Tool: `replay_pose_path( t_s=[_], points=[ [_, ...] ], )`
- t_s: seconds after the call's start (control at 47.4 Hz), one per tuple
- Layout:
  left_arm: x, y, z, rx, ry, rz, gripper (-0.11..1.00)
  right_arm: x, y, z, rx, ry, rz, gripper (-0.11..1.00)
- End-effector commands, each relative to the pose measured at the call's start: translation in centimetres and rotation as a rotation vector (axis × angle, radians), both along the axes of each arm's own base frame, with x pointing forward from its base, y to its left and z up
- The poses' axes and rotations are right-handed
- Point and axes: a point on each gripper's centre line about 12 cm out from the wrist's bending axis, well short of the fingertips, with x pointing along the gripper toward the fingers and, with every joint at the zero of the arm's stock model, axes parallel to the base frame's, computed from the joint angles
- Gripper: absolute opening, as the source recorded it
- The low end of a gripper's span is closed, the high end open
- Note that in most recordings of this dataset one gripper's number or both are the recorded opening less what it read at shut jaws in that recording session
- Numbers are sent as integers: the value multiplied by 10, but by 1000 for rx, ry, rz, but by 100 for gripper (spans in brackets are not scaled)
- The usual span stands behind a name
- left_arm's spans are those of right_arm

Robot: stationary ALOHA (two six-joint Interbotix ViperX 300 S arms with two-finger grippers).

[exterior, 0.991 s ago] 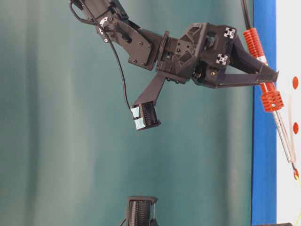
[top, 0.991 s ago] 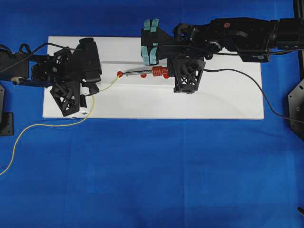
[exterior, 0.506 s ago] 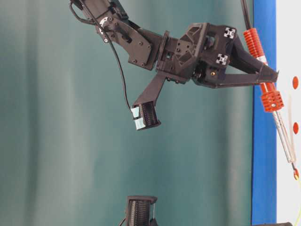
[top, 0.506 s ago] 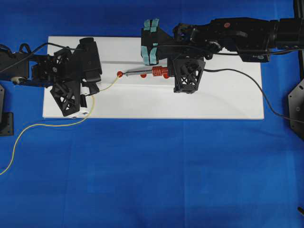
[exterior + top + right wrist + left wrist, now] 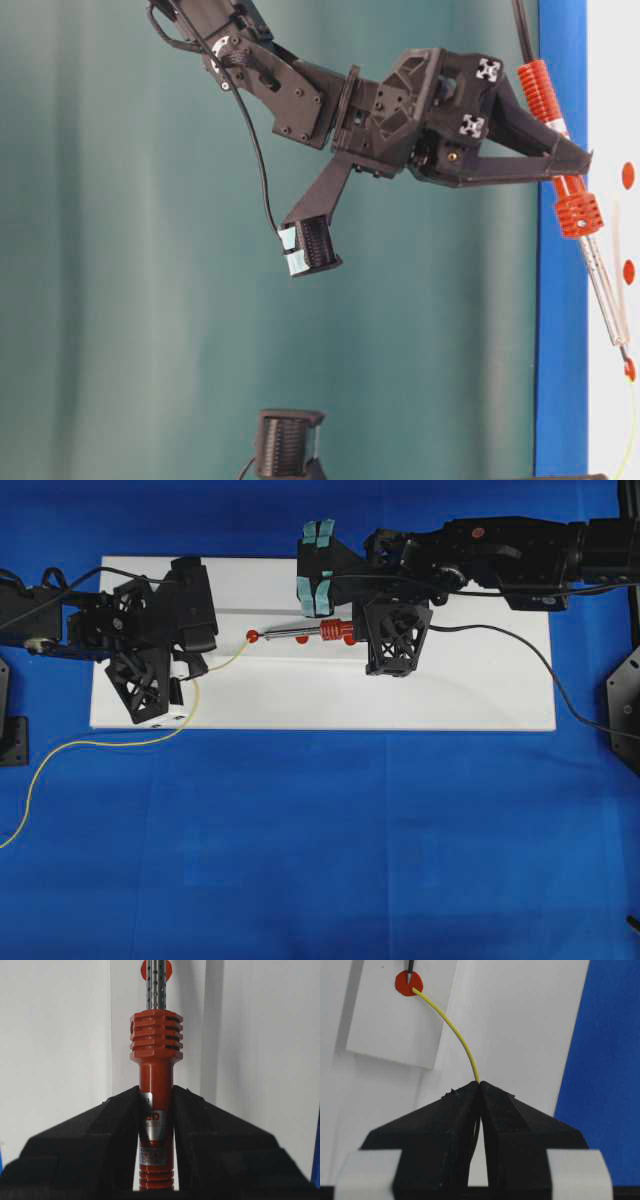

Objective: Touch the tip of the soldering iron to the tip of the solder at the mark.
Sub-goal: 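Pull the solder wire back left and the iron back right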

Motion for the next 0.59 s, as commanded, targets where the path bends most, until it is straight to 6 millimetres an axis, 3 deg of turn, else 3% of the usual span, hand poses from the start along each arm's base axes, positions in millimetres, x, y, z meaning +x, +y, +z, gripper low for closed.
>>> replay_pose_path(
  t_s=[0.0,0.169,0.401,0.569],
  points=[
    [2,-1,19,4,-43,-2,1,5,-1,12,-12,-38,1,6],
    [-12,-8,33,2,-71,-16,1,5,-1,13,-12,-38,2,6],
    [-38,-15,36,-14,-101,-13,1,5,-1,13,-12,-40,1,6],
    [-45,-16,37,-26,-119,2,1,5,-1,13,-14,-45,1,6]
  ],
)
